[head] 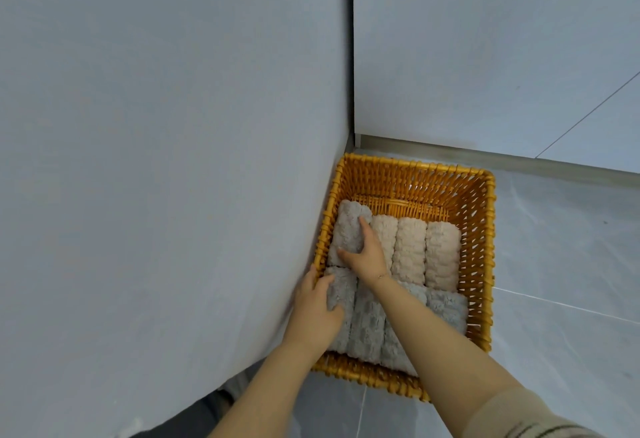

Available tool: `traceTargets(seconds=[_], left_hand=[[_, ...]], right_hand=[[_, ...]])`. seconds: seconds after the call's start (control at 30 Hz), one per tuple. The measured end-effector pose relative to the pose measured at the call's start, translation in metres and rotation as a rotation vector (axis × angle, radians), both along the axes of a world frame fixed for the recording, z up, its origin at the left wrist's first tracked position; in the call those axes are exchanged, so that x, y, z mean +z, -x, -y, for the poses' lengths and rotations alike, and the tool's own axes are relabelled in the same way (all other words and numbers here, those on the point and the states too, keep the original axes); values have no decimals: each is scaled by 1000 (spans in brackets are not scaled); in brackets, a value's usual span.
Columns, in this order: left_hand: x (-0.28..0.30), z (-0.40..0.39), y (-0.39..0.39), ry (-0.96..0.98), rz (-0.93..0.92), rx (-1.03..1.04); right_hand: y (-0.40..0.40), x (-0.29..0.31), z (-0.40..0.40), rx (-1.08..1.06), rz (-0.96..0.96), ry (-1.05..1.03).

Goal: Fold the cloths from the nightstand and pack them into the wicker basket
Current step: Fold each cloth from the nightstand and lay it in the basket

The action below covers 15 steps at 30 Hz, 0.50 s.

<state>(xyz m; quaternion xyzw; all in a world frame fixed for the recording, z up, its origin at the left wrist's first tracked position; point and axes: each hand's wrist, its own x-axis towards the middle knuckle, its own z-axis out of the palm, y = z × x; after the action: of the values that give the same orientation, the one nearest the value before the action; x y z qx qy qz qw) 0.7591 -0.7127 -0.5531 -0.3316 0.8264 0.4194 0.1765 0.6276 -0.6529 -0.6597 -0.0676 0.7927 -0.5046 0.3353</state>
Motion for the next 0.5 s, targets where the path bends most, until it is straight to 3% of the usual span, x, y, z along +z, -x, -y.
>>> traceTargets(seconds=[0.2,0.5], left_hand=[[15,-2,-2,-71,9,10],[61,-11,-4,-107,-130,19]], right_hand=[[4,16,-23,-10,177,128],[-18,121,-68,-164,77,263]])
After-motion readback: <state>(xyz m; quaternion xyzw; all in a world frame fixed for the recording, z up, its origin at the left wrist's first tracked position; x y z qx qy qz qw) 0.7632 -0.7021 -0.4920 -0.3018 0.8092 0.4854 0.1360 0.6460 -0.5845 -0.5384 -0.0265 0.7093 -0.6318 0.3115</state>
